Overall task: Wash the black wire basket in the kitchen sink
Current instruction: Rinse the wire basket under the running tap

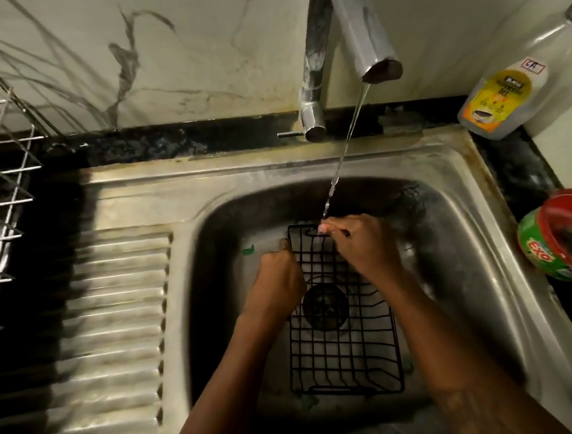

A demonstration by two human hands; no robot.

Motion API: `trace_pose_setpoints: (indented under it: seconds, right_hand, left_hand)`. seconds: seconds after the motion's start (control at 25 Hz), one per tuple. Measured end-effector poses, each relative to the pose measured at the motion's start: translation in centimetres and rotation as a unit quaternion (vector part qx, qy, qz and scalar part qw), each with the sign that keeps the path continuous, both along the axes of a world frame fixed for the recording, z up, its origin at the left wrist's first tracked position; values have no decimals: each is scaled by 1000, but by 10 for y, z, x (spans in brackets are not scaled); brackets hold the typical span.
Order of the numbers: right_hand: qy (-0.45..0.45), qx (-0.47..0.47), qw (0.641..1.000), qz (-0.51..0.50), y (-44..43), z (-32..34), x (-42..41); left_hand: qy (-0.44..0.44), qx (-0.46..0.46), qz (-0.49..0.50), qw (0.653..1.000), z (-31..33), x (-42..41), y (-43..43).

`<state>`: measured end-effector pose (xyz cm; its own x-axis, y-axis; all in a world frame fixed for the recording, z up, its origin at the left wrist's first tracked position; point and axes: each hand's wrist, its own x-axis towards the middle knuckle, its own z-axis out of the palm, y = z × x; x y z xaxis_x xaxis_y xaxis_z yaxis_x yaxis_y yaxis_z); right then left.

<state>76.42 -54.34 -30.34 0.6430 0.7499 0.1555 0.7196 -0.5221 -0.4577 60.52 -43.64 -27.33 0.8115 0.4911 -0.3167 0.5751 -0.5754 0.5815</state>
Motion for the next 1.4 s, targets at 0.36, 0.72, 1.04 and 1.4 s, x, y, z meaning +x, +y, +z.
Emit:
trace_pose_setpoints:
  seconds: [0.36,0.72,1.04,1.4]
  right_hand:
    - [17,-43,994,102,45,6,-17]
    - [-68,-49,996,28,-4,1,7]
    - [-10,-85,990,110,8,19,-2]
    - [-28,-72,989,127,36,11,-22]
  left_hand:
    - [7,86,-15,996,-7,5,4]
    - [29,122,-16,992,-27,7,8]
    - [25,110,-12,994,-21,4,6]
    - [11,116,-23,993,-18,5,0]
